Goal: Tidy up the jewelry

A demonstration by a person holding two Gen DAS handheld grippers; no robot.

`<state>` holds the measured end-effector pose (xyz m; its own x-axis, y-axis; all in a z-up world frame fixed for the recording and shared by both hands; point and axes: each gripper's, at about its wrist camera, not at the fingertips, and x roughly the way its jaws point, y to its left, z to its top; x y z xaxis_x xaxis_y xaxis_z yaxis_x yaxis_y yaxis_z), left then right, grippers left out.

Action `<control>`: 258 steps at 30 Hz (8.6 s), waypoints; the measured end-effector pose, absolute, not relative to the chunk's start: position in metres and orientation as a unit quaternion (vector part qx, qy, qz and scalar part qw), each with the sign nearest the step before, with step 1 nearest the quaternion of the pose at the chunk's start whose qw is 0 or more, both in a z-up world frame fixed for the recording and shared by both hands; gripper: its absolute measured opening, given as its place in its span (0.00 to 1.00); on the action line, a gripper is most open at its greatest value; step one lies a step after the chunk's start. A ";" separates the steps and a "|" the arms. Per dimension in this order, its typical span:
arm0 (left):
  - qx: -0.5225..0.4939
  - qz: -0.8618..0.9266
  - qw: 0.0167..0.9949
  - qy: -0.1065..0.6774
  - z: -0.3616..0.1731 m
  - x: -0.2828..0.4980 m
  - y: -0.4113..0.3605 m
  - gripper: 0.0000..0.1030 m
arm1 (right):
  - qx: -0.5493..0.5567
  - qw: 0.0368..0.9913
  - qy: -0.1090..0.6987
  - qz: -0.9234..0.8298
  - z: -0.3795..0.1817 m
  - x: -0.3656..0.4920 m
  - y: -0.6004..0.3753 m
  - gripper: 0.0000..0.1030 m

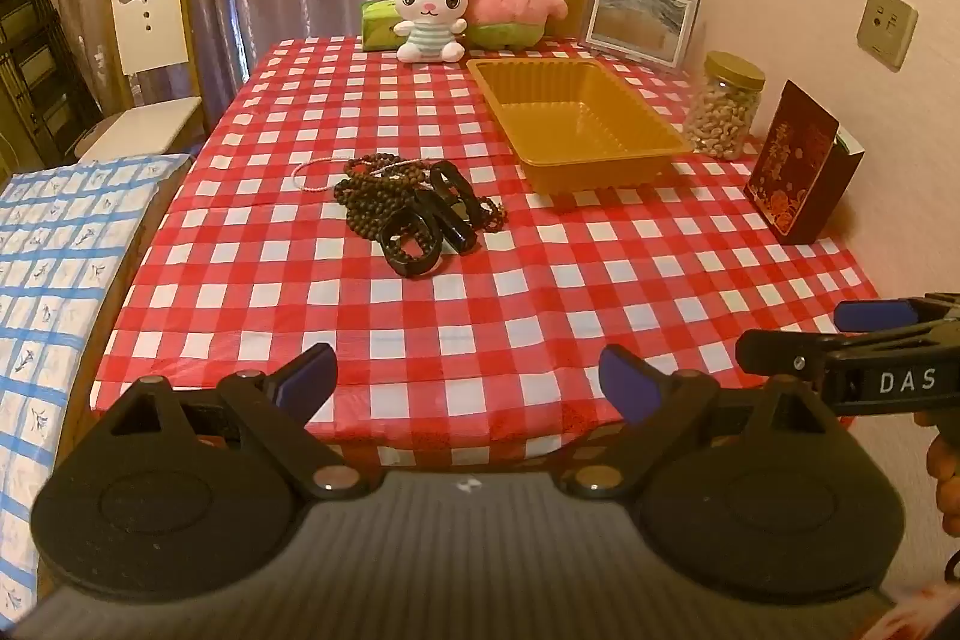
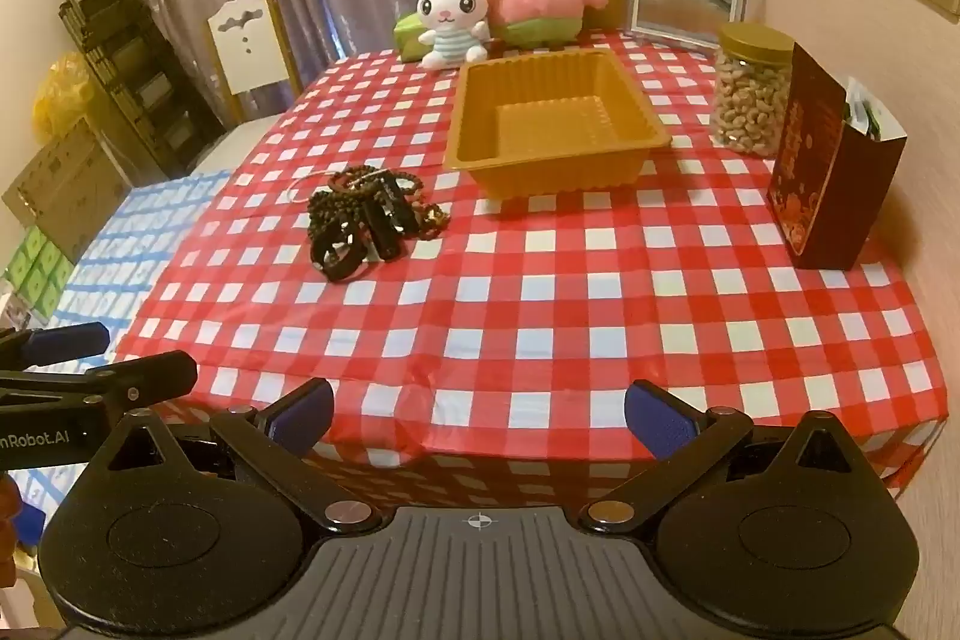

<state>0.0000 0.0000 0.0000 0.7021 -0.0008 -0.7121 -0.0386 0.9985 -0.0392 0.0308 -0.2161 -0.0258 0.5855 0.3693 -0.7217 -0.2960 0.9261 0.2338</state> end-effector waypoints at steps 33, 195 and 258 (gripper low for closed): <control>-0.026 0.011 0.923 0.385 0.000 0.000 0.000 0.91 | 0.043 0.891 0.410 0.188 -0.025 0.034 -0.214 1.00; -0.011 0.055 0.904 0.423 -0.114 0.239 0.071 0.83 | 0.227 0.939 0.257 -0.008 -0.154 0.273 -0.260 0.08; -0.058 -0.046 0.896 0.437 -0.105 0.298 0.044 0.13 | 0.089 0.959 0.267 0.037 -0.115 0.264 -0.276 0.06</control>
